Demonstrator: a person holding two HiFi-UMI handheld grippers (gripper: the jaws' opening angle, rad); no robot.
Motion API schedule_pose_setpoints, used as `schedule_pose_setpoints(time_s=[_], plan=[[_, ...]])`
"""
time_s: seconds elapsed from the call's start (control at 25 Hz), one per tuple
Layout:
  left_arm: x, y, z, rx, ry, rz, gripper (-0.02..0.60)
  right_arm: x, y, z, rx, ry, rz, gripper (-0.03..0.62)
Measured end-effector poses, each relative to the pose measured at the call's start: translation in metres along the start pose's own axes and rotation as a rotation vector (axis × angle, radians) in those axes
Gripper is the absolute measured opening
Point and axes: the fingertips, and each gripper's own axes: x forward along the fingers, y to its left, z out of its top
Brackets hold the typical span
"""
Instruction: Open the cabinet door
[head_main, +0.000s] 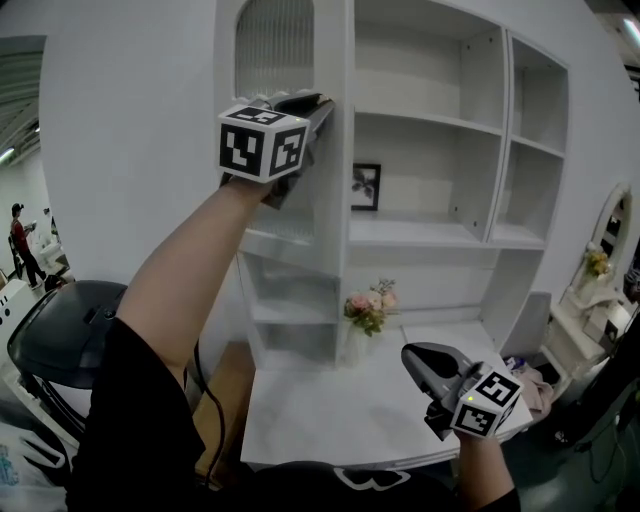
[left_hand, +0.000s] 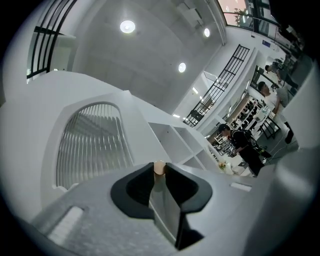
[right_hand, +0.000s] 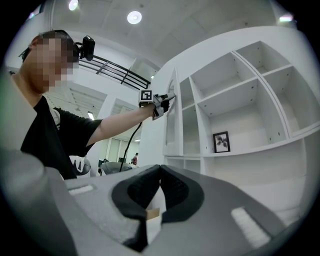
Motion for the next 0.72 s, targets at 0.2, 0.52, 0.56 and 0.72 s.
schedule_pose_setpoints(time_s=[0.2,0.52,0.56,0.72], plan=[[-0.019,0.000,0.009,-0.018,-0.019,-0.023,0.077,-0.002,0.023,0.016,-0.039,-0.027,-0.035,0.002],[-0.054,0.003,0.023,-0.051,-0.075,-0.076,0.077,0.011,0.054,0.019,-0.056,-0.048,-0.044,0.002],[-0.060,0.004,0.025,-0.051,-0.079,-0.085,0.077,0.014,0.057,0.017,-0.050,-0.048,-0.043,0.002],[-0.088,0.009,0.033,-0.062,-0.112,-0.124,0.077,0.029,0.072,0.011,-0.043,-0.042,-0.027,0.002]])
